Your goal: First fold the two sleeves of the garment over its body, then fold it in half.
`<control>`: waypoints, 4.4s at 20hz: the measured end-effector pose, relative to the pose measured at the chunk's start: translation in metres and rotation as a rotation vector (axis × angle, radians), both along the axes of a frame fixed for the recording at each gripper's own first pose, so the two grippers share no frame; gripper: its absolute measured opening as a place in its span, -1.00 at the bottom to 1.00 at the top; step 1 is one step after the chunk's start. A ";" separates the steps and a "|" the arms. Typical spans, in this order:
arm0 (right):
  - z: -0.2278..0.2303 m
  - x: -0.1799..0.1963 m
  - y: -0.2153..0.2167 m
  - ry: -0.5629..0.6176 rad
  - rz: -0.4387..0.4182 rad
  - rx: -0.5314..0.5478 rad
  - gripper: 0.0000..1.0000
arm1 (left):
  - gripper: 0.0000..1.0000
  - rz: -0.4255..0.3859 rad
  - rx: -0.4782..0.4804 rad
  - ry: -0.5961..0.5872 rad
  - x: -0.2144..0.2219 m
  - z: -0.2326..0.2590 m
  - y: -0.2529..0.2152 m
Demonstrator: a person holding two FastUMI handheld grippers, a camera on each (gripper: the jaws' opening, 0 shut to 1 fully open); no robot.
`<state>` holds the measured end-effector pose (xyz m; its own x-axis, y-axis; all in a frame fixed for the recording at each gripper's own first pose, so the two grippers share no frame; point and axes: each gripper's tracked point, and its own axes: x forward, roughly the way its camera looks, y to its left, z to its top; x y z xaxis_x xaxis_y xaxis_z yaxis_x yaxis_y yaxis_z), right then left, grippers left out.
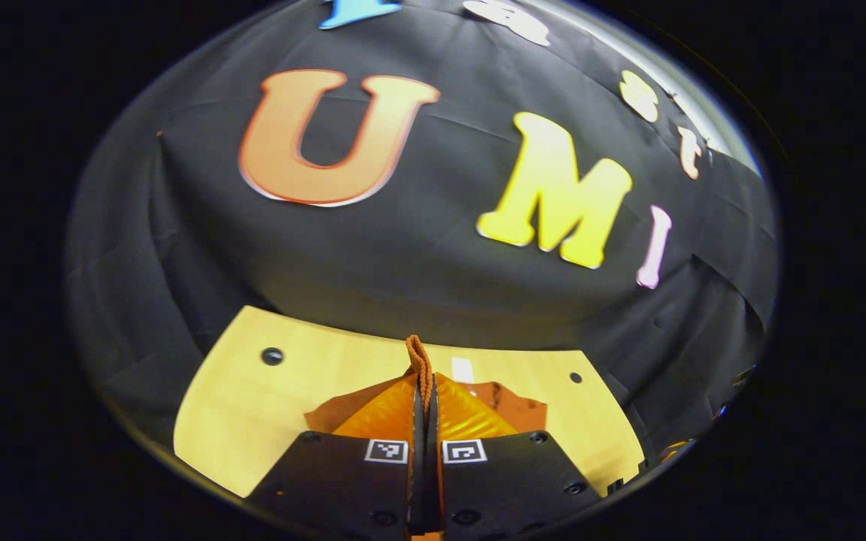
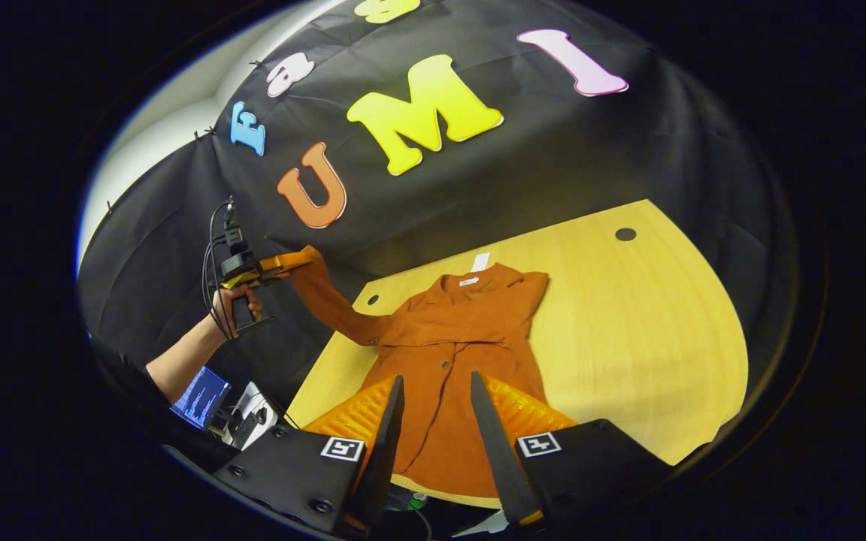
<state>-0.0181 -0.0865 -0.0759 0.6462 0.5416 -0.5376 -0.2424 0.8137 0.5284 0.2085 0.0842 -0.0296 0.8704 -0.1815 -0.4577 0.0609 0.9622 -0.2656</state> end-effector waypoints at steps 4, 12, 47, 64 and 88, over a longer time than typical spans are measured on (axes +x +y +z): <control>0.001 -0.021 -0.071 -0.006 -0.097 -0.034 0.19 | -0.94 -0.163 0.022 0.054 0.024 -0.046 -0.114; -0.018 -0.079 -0.152 0.050 -0.320 -0.141 0.23 | -0.94 -0.297 0.027 0.253 0.055 -0.190 -0.234; -0.180 -0.123 -0.071 0.233 -0.126 -0.493 0.96 | 0.98 0.006 -0.039 0.325 -0.317 -0.206 0.028; -0.255 -0.131 -0.019 0.363 -0.133 -0.555 0.90 | 0.80 -0.008 -0.231 0.513 -0.361 -0.268 0.040; -0.117 -0.133 0.027 0.316 -0.111 -0.201 -0.89 | -0.94 -0.151 -0.297 0.417 -0.415 -0.154 0.000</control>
